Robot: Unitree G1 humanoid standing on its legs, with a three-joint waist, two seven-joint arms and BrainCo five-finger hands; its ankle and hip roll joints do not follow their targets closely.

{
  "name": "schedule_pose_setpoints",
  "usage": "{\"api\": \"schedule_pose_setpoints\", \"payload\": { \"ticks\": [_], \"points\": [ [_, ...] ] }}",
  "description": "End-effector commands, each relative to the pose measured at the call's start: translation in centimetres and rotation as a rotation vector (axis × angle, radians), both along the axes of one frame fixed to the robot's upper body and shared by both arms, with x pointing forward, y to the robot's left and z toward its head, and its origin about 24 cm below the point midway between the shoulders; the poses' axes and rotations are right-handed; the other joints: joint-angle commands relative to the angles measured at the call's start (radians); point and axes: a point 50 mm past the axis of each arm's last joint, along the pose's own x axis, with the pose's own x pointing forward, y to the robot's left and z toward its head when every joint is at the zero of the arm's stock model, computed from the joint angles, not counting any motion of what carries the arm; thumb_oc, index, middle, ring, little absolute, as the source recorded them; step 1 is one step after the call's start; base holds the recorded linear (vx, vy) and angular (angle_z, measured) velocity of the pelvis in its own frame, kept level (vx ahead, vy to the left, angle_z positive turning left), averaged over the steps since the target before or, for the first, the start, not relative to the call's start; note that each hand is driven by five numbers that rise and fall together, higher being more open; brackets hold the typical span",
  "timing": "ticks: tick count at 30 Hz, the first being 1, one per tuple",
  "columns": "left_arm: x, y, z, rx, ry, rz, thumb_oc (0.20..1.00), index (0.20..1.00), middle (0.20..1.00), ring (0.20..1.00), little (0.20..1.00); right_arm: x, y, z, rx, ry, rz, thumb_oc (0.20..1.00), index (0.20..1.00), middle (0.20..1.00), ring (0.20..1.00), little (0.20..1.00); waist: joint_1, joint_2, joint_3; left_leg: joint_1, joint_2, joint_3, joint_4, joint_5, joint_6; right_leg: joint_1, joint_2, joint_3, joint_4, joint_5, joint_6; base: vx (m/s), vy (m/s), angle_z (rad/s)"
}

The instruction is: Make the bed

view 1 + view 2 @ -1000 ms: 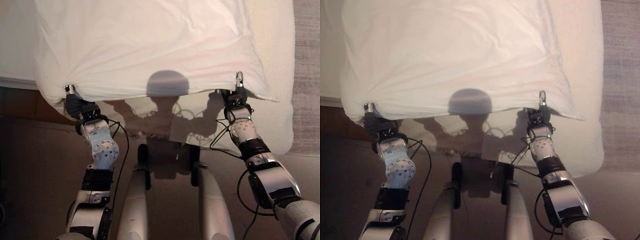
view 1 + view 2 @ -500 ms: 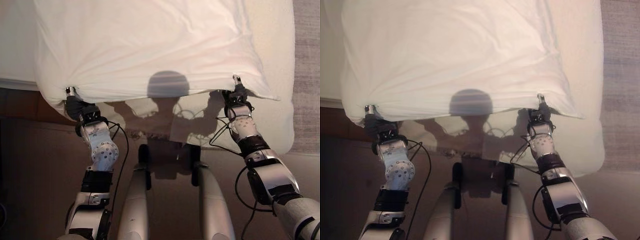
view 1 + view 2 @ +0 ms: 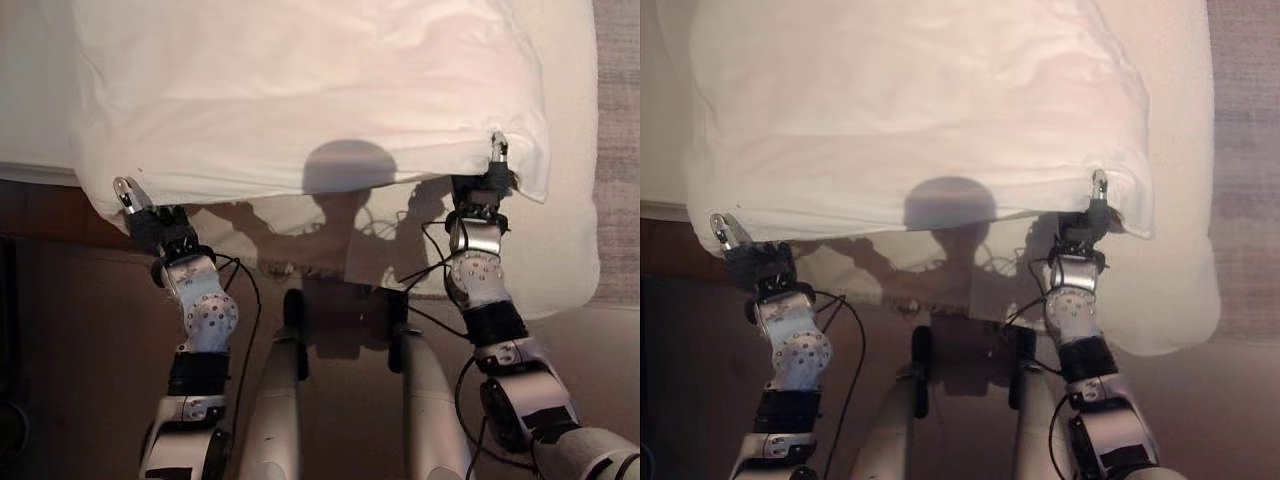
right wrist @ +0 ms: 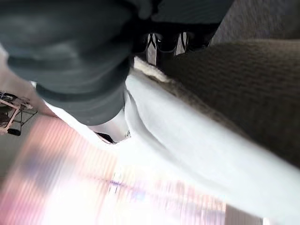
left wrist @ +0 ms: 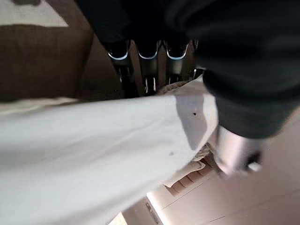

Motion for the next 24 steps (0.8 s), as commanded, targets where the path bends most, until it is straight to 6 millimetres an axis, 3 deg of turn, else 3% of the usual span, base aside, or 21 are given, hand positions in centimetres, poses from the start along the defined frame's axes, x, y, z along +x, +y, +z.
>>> {"api": "schedule_pose_setpoints", "payload": {
  "ticks": [1,9,18,24],
  "points": [
    [-1.0,2.4,-0.7,0.028,-0.062,0.094,1.0,1.0,1.0,1.0,1.0,-2.2,-1.3,0.1,0.03,-0.157,-0.088,0.2,0.2,0.2,0.2,0.2,-0.02,0.028,-0.146,-0.044,-0.052,0.029,-0.058,0.041,0.051,0.005,0.016,-0.034,-0.087,0.073,0.035,0.0,0.0,0.0],
    [0.9,3.1,-2.0,0.04,-0.069,0.003,1.0,1.0,1.0,1.0,1.0,-5.3,0.5,0.7,-0.033,-0.356,0.016,0.2,0.2,0.2,0.2,0.2,-0.066,-0.003,-0.162,-0.051,-0.034,0.049,-0.046,0.036,0.045,-0.006,0.034,-0.01,-0.092,0.084,0.037,0.0,0.0,0.0],
    [2.4,2.6,-0.7,0.131,-0.158,-0.103,1.0,1.0,1.0,1.0,1.0,-6.2,0.7,-0.4,-0.052,-0.363,0.053,0.2,0.2,0.2,0.2,0.2,-0.095,-0.025,-0.176,-0.068,-0.02,0.065,-0.026,0.033,0.036,-0.02,0.042,0.004,-0.092,0.093,0.04,-0.01,0.0,-0.03],
    [3.3,4.0,-0.2,0.176,-0.11,-0.079,1.0,1.0,1.0,1.0,1.0,-6.1,0.5,-0.4,-0.052,-0.364,0.054,0.2,0.2,0.2,0.2,0.2,-0.107,-0.026,-0.189,-0.07,-0.014,0.073,-0.034,0.037,0.028,-0.021,0.043,0.004,-0.102,0.1,0.043,0.0,-0.001,-0.05]
  ]
}}
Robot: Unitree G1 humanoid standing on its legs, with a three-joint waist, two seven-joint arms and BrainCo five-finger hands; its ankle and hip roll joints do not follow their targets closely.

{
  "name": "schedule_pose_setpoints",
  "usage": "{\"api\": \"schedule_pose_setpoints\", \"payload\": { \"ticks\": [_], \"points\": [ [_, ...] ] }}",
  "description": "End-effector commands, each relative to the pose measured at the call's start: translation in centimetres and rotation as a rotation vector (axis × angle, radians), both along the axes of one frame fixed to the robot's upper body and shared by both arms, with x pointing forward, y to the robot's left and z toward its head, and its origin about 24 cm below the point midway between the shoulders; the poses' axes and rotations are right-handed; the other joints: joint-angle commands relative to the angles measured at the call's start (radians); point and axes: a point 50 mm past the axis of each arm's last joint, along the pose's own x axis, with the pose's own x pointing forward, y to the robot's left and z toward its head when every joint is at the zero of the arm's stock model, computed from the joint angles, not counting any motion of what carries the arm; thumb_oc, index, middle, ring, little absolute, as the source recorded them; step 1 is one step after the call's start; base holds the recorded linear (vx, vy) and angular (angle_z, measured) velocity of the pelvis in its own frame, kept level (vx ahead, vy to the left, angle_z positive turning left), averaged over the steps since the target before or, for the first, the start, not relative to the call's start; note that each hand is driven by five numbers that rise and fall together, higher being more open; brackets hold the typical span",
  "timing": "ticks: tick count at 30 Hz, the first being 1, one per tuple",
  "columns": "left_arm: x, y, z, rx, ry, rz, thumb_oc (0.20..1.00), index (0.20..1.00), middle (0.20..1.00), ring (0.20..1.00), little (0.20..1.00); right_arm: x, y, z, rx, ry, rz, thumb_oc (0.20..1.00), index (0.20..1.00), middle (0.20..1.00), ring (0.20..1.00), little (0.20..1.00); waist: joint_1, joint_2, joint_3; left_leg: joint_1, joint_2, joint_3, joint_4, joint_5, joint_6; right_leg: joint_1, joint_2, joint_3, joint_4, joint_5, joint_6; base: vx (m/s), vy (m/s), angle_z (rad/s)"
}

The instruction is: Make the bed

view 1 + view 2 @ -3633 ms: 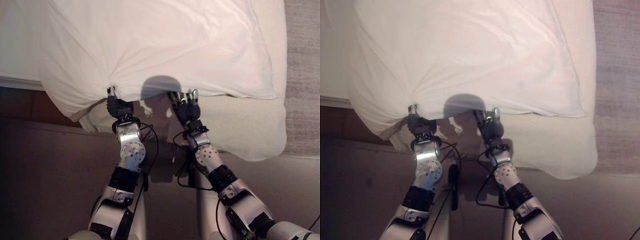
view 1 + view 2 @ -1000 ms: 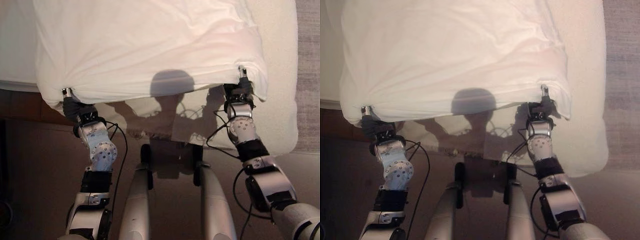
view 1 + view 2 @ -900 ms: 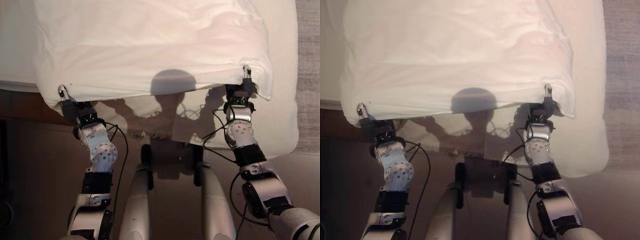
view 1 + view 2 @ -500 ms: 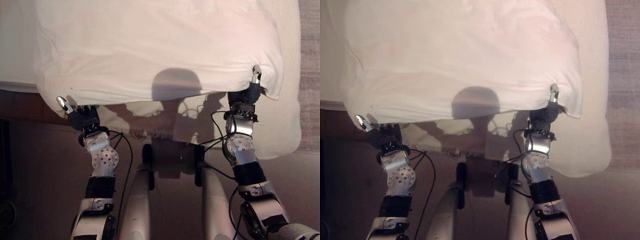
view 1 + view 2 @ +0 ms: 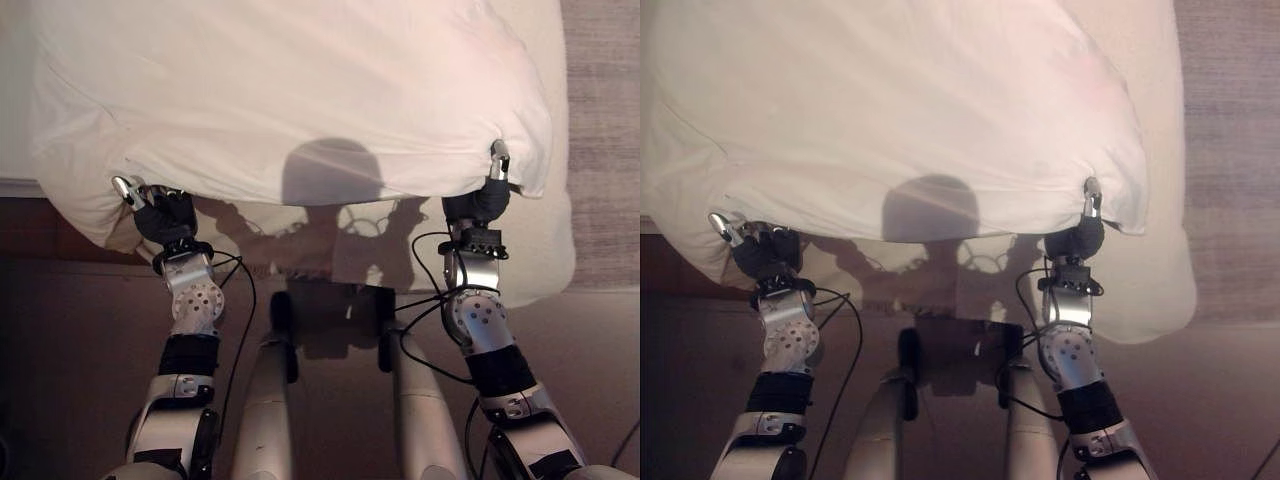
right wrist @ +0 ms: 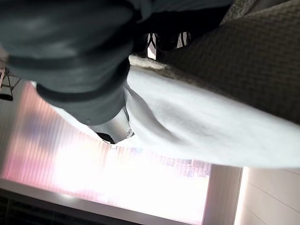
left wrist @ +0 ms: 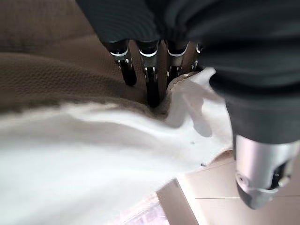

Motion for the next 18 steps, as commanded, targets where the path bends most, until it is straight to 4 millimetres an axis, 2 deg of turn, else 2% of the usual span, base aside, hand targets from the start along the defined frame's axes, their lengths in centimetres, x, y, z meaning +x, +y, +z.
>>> {"api": "schedule_pose_setpoints", "payload": {
  "ticks": [1,3,5,9,12,15,18],
  "points": [
    [0.1,2.0,-0.7,0.026,0.067,0.094,1.0,1.0,1.0,1.0,1.0,-2.4,-2.0,-0.4,0.03,-0.112,-0.078,0.2,0.2,0.2,0.2,0.2,-0.045,0.046,-0.146,-0.024,-0.029,0.042,-0.063,0.057,0.019,0.008,0.025,-0.021,-0.057,0.071,0.022,0.0,0.0,0.0],
    [0.2,2.4,-0.8,0.004,0.113,0.126,1.0,1.0,1.0,1.0,1.0,-2.5,-2.1,-0.5,0.03,-0.103,-0.078,0.2,0.2,0.2,0.2,0.2,-0.047,0.047,-0.144,-0.021,-0.027,0.044,-0.063,0.057,0.018,0.009,0.024,-0.02,-0.057,0.072,0.023,0.0,0.0,0.0],
    [0.1,3.7,-1.4,-0.035,0.197,0.188,1.0,1.0,1.0,1.0,1.0,-2.4,-2.2,-0.9,0.038,-0.074,-0.08,0.2,0.2,0.2,0.2,0.2,-0.048,0.05,-0.141,-0.019,-0.025,0.048,-0.061,0.057,0.015,0.011,0.023,-0.019,-0.056,0.073,0.024,0.0,-0.007,-0.06],
    [0.2,4.3,-1.8,-0.048,0.254,0.21,1.0,1.0,1.0,1.0,1.0,-2.4,-2.2,-0.9,0.032,-0.061,-0.078,0.2,0.2,0.2,0.2,0.2,-0.049,0.052,-0.138,-0.016,-0.023,0.049,-0.061,0.059,0.014,0.017,0.022,-0.019,-0.06,0.073,0.025,0.0,-0.001,-0.02],
    [0.3,5.3,-3.2,-0.018,0.401,0.216,1.0,1.0,1.0,1.0,1.0,-2.3,-2.2,-1.2,0.012,-0.042,-0.066,0.2,0.2,0.2,0.2,0.2,-0.05,0.059,-0.128,-0.005,-0.023,0.051,-0.062,0.057,0.015,0.032,0.02,-0.021,-0.065,0.073,0.025,0.0,0.0,0.0],
    [0.4,5.5,-4.1,0.022,0.5,0.192,1.0,1.0,1.0,1.0,1.0,-2.3,-2.2,-1.1,-0.01,-0.04,-0.06,0.2,0.2,0.2,0.2,0.2,-0.048,0.068,-0.121,-0.008,-0.025,0.048,-0.059,0.06,0.018,0.034,0.017,-0.023,-0.063,0.074,0.025,0.0,-0.002,-0.01],
    [0.7,5.3,-3.9,0.059,0.524,0.175,1.0,1.0,1.0,1.0,1.0,-2.3,-2.2,-1.0,-0.017,-0.037,-0.055,0.2,0.2,0.2,0.2,0.2,-0.046,0.075,-0.114,-0.003,-0.026,0.049,-0.06,0.061,0.018,0.042,0.016,-0.023,-0.065,0.073,0.025,0.0,0.0,0.0]
  ]
}}
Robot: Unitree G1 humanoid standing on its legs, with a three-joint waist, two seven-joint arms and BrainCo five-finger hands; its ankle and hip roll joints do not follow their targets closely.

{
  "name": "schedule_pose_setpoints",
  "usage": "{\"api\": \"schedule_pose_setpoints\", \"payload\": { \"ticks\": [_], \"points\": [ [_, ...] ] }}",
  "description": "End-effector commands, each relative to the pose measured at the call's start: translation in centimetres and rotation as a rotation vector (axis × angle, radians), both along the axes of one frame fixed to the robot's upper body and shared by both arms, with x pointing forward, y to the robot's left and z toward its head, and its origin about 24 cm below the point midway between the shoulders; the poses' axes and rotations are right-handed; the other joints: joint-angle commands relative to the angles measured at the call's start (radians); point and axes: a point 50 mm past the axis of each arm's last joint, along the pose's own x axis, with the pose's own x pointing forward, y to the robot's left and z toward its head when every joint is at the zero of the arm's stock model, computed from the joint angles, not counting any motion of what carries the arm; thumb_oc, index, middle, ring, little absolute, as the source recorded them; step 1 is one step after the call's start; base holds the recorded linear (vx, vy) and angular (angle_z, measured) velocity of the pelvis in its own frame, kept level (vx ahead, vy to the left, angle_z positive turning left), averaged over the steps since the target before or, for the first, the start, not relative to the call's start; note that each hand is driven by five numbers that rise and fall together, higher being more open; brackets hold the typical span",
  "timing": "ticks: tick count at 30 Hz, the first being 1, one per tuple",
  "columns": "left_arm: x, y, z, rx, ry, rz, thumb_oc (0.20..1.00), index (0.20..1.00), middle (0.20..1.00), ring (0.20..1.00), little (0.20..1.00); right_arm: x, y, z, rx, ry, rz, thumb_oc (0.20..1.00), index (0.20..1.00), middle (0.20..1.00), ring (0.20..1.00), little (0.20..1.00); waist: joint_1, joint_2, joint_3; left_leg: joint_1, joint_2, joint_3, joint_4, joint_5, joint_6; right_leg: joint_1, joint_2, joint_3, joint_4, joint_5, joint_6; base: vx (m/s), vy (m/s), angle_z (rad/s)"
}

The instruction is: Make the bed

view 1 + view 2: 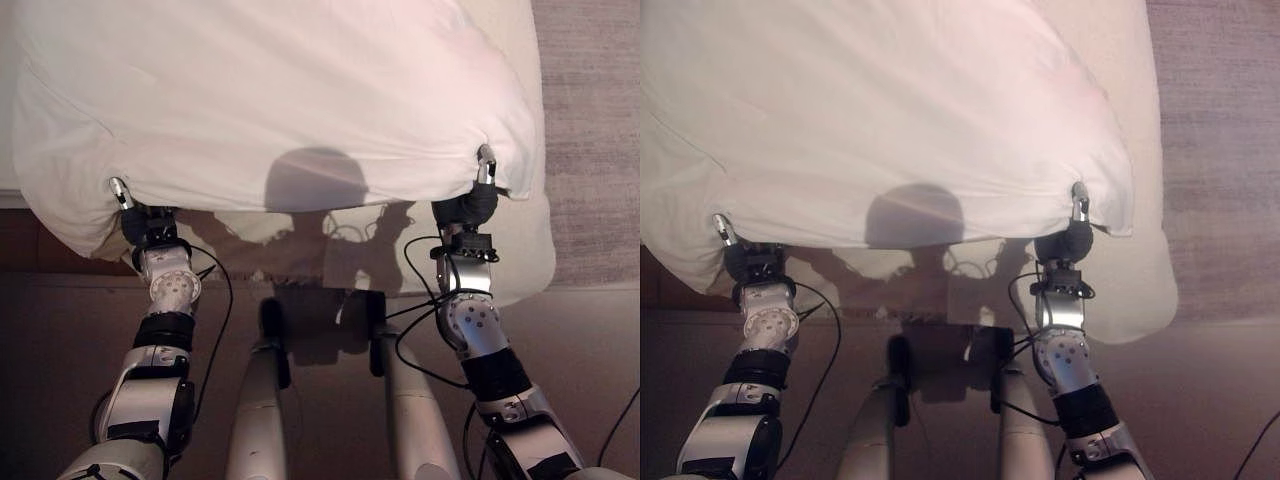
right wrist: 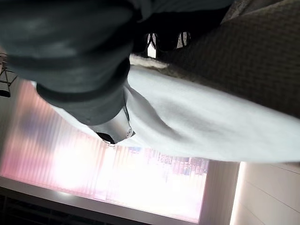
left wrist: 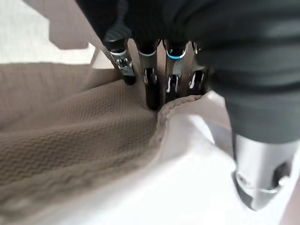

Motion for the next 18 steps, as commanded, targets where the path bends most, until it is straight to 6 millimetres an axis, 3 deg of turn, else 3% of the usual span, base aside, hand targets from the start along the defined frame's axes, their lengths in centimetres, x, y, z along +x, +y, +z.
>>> {"api": "schedule_pose_setpoints", "payload": {
  "ticks": [1,13,14,15,18],
  "points": [
    [-0.4,0.8,-0.7,0.121,0.109,0.011,1.0,1.0,1.0,1.0,1.0,-2.2,-3.2,0.1,-0.003,-0.084,-0.106,0.2,0.2,0.2,0.2,0.2,-0.035,0.084,-0.104,-0.022,-0.033,0.017,-0.072,0.067,0.011,0.029,0.016,-0.038,-0.068,0.071,0.027,0.0,0.0,0.0],
    [0.3,0.6,1.2,0.219,0.125,-0.036,1.0,1.0,1.0,1.0,1.0,-2.2,-3.0,0.2,-0.025,-0.072,-0.102,0.2,0.2,0.2,0.2,0.2,-0.035,0.092,-0.091,-0.018,-0.037,0.011,-0.074,0.071,0.015,0.035,0.014,-0.044,-0.069,0.074,0.025,0.0,0.0,0.0],
    [0.5,0.4,1.4,0.215,0.12,-0.03,0.285,0.285,0.285,0.285,0.285,-2.2,-2.9,0.1,-0.025,-0.063,-0.102,0.2,0.2,0.2,0.2,0.2,-0.037,0.091,-0.091,-0.017,-0.036,0.013,-0.074,0.071,0.014,0.035,0.013,-0.043,-0.069,0.075,0.026,0.0,0.0,0.0],
    [0.7,-0.1,2.0,0.18,0.083,-0.013,0.2,0.2,0.2,0.2,0.2,-2.2,-2.9,0.1,-0.017,-0.06,-0.103,0.2,0.2,0.2,0.2,0.2,-0.041,0.089,-0.091,-0.015,-0.035,0.014,-0.076,0.071,0.014,0.034,0.014,-0.042,-0.069,0.075,0.025,0.0,0.0,0.0],
    [0.5,-0.7,2.8,0.155,0.024,0.029,0.2,0.2,0.2,0.2,0.2,-2.3,-3.0,-0.1,-0.006,-0.041,-0.117,0.2,0.2,0.2,0.2,0.2,-0.043,0.085,-0.086,-0.006,-0.034,0.019,-0.078,0.071,0.011,0.038,0.019,-0.039,-0.072,0.077,0.025,0.0,0.0,0.0]
  ]
}}
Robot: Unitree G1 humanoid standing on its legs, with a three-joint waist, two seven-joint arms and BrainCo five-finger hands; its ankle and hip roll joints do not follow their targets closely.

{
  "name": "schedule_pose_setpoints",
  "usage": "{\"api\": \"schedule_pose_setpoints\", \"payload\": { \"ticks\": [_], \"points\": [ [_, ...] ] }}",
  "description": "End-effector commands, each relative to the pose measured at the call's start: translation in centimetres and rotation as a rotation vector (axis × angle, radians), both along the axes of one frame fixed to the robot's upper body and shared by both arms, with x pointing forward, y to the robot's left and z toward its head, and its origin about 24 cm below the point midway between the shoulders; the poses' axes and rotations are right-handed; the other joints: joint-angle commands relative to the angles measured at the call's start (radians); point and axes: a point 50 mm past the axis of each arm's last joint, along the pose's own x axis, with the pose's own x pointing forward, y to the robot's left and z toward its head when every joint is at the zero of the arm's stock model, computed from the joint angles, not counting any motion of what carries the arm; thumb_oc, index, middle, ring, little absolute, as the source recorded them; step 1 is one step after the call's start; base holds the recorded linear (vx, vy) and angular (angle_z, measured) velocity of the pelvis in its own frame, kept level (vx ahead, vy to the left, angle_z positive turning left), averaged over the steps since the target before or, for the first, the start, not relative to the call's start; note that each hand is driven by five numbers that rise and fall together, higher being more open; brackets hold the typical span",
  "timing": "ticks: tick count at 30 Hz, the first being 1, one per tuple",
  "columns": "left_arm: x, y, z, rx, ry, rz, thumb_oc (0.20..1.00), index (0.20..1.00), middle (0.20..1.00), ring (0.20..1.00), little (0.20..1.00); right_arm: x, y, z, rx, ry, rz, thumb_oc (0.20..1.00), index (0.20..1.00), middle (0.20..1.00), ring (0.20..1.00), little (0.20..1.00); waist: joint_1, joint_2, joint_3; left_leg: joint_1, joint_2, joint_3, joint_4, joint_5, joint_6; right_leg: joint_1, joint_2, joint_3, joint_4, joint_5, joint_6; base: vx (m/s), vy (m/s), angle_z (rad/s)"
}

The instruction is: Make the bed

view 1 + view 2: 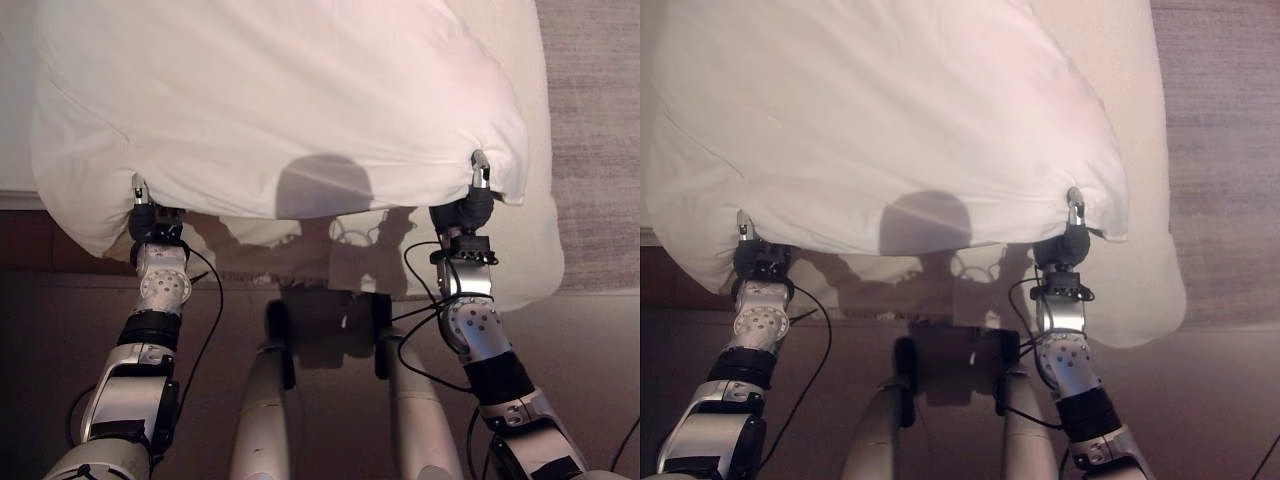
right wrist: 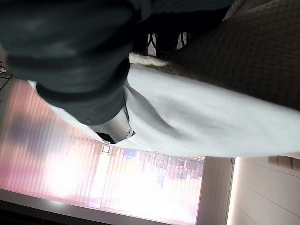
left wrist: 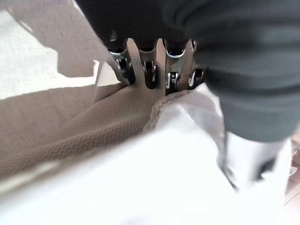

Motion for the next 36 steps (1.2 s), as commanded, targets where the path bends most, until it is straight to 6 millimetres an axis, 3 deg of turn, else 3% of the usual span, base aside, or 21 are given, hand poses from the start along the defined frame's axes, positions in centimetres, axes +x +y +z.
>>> {"api": "schedule_pose_setpoints", "payload": {
  "ticks": [1,10,13,16,18,21,23,24,25,27,28,29,30,31,32,33,34,35,36],
  "points": [
    [-0.5,0.4,2.0,0.041,-0.117,0.104,0.2,0.2,0.2,0.2,0.2,-2.3,-2.8,0.4,0.007,-0.09,-0.119,0.2,0.2,0.2,0.2,0.2,-0.064,0.066,-0.087,-0.014,-0.032,0.015,-0.083,0.074,0.007,0.031,0.022,-0.041,-0.081,0.078,0.026,0.0,0.0,0.0],
    [-3.5,-1.5,-0.2,-0.084,-0.302,0.142,0.2,0.2,0.2,0.2,0.2,-2.6,-3.0,-0.4,0.035,-0.055,-0.149,0.2,0.2,0.2,0.2,0.2,-0.05,0.062,-0.087,0.062,-0.017,0.003,-0.178,0.123,0.003,0.065,0.059,-0.048,-0.096,0.059,0.006,-0.01,-0.092,-0.09],
    [-5.0,-2.9,-1.0,-0.138,-0.359,0.136,0.2,0.2,0.2,0.2,0.2,-2.8,-3.7,-1.6,0.038,0.006,-0.192,0.2,0.2,0.2,0.2,0.2,-0.026,0.042,-0.085,0.108,0.0,-0.045,-0.251,0.2,-0.038,0.109,0.087,-0.091,-0.103,0.023,-0.029,-0.04,-0.281,0.02],
    [-5.5,-3.5,-0.9,-0.138,-0.383,0.125,0.2,0.2,0.2,0.2,0.2,-2.9,-3.9,-1.8,0.036,0.016,-0.201,0.2,0.2,0.2,0.2,0.2,-0.01,0.024,-0.074,0.111,-0.017,-0.107,-0.257,0.228,-0.052,0.129,0.088,-0.099,-0.121,0.026,-0.036,-0.07,-0.15,0.3],
    [-6.2,-3.7,-0.9,-0.135,-0.404,0.117,0.2,0.2,0.2,0.2,0.2,-3.1,-4.1,-2.2,0.037,0.027,-0.212,0.2,0.2,0.2,0.2,0.2,-0.009,0.006,-0.077,0.168,0.033,-0.116,-0.308,0.23,-0.041,0.14,0.08,-0.091,-0.113,0.012,-0.038,-0.03,-0.051,0.12],
    [-7.0,-3.6,0.2,-0.105,-0.462,0.13,0.2,0.2,0.2,0.2,0.2,-2.8,-4.0,-2.6,0.052,0.04,-0.197,0.2,0.2,0.2,0.2,0.2,0.017,-0.022,-0.07,0.229,0.146,-0.232,-0.365,0.269,-0.05,0.109,0.086,-0.039,-0.045,0.007,-0.023,-0.06,0.112,0.06],
    [-7.1,-3.6,0.2,-0.105,-0.461,0.13,0.2,0.2,0.2,0.2,0.2,-2.8,-4.0,-2.6,0.053,0.04,-0.197,0.2,0.2,0.2,0.2,0.2,0.018,-0.022,-0.068,0.235,0.149,-0.231,-0.374,0.273,-0.052,0.108,0.088,-0.039,-0.04,0.004,-0.024,-0.03,0.218,-0.06],
    [-7.3,-3.4,0.8,-0.094,-0.481,0.137,0.2,0.2,0.2,0.2,0.2,-2.8,-4.4,-3.2,0.053,0.08,-0.217,0.2,0.2,0.2,0.2,0.2,0.014,0.0,-0.065,0.273,0.218,-0.197,-0.445,0.316,-0.071,0.103,0.047,-0.011,-0.007,-0.006,0.012,-0.03,0.395,-0.04],
    [-7.3,-3.4,0.7,-0.095,-0.48,0.136,0.2,0.2,0.2,0.2,0.2,-2.8,-4.4,-3.2,0.052,0.081,-0.218,0.2,0.2,0.2,0.2,0.2,0.015,0.0,-0.064,0.28,0.218,-0.193,-0.453,0.319,-0.071,0.105,0.048,-0.01,-0.007,-0.007,0.013,-0.05,0.59,0.1],
    [-6.9,-4.3,1.7,-0.09,-0.521,0.092,0.2,0.2,0.2,0.2,0.2,-2.8,-4.7,-3.2,0.037,0.092,-0.233,0.2,0.2,0.2,0.2,0.2,0.012,0.02,-0.061,0.283,0.203,-0.125,-0.44,0.282,-0.07,0.105,0.003,-0.009,-0.014,0.021,0.054,-0.05,0.568,0.3],
    [-6.5,-4.9,2.3,-0.058,-0.536,0.04,0.2,0.2,0.2,0.2,0.2,-3.0,-4.6,-3.2,0.029,0.09,-0.221,0.2,0.2,0.2,0.2,0.2,0.011,0.008,-0.055,0.232,0.127,-0.18,-0.323,0.193,-0.044,0.144,-0.044,0.03,-0.136,0.114,0.088,-0.07,0.582,0.2],
    [-6.5,-4.9,2.3,-0.058,-0.537,0.04,0.2,0.2,0.2,0.2,0.2,-3.0,-4.6,-3.2,0.03,0.089,-0.221,0.2,0.2,0.2,0.2,0.2,0.01,0.009,-0.057,0.221,0.124,-0.183,-0.313,0.192,-0.042,0.145,-0.046,0.029,-0.147,0.124,0.09,0.02,0.749,0.15],
    [-6.0,-5.7,2.4,-0.038,-0.537,-0.011,0.2,0.2,0.2,0.2,0.2,-3.5,-5.4,-4.1,0.019,0.13,-0.255,0.2,0.2,0.2,0.2,0.2,-0.018,0.013,-0.062,0.156,0.034,-0.154,-0.18,0.104,-0.034,0.245,-0.113,0.064,-0.276,0.216,0.104,0.04,0.367,0.22],
    [-6.0,-5.7,2.4,-0.038,-0.538,-0.012,0.2,0.2,0.2,0.2,0.2,-3.5,-5.4,-4.1,0.019,0.13,-0.255,0.2,0.2,0.2,0.2,0.2,-0.02,0.013,-0.065,0.146,0.03,-0.156,-0.172,0.105,-0.031,0.244,-0.116,0.063,-0.286,0.225,0.106,0.18,0.924,0.64],
    [-5.9,-6.9,1.6,-0.043,-0.511,-0.081,0.2,0.2,0.2,0.2,0.2,-3.9,-6.0,-5.0,0.021,0.159,-0.27,0.2,0.2,0.2,0.2,0.2,-0.035,0.032,-0.067,0.12,-0.05,-0.149,-0.077,0.026,0.013,0.29,-0.193,0.106,-0.337,0.301,0.084,0.11,0.6,0.61],
    [-5.9,-6.9,1.5,-0.044,-0.51,-0.082,0.2,0.2,0.2,0.2,0.2,-3.9,-6.0,-5.1,0.021,0.159,-0.27,0.2,0.2,0.2,0.2,0.2,-0.035,0.031,-0.069,0.111,-0.056,-0.148,-0.066,0.024,0.017,0.291,-0.198,0.107,-0.347,0.308,0.089,0.18,0.786,0.82],
    [-6.1,-7.1,1.3,-0.03,-0.506,-0.097,0.2,0.2,0.2,0.2,0.2,-4.0,-5.7,-5.5,0.021,0.174,-0.256,0.2,0.2,0.2,0.2,0.2,-0.037,0.035,-0.073,0.109,-0.077,-0.141,-0.05,0.006,0.036,0.306,-0.21,0.106,-0.361,0.297,0.069,0.11,0.404,0.47],
    [-6.1,-7.3,1.3,-0.018,-0.496,-0.11,0.2,0.2,0.2,0.2,0.2,-4.2,-5.5,-5.7,0.031,0.176,-0.249,0.2,0.2,0.2,0.2,0.2,-0.043,0.039,-0.077,0.106,-0.107,-0.142,-0.041,-0.009,0.056,0.308,-0.217,0.117,-0.382,0.328,0.06,0.15,0.557,0.22],
    [-6.3,-7.1,1.0,0.001,-0.479,-0.112,0.2,0.2,0.2,0.2,0.2,-4.1,-5.5,-5.9,0.037,0.185,-0.247,0.2,0.2,0.2,0.2,0.2,-0.043,0.04,-0.077,0.103,-0.121,-0.128,-0.037,-0.011,0.068,0.289,-0.203,0.083,-0.372,0.333,0.051,0.1,0.518,-0.39]
  ]
}}
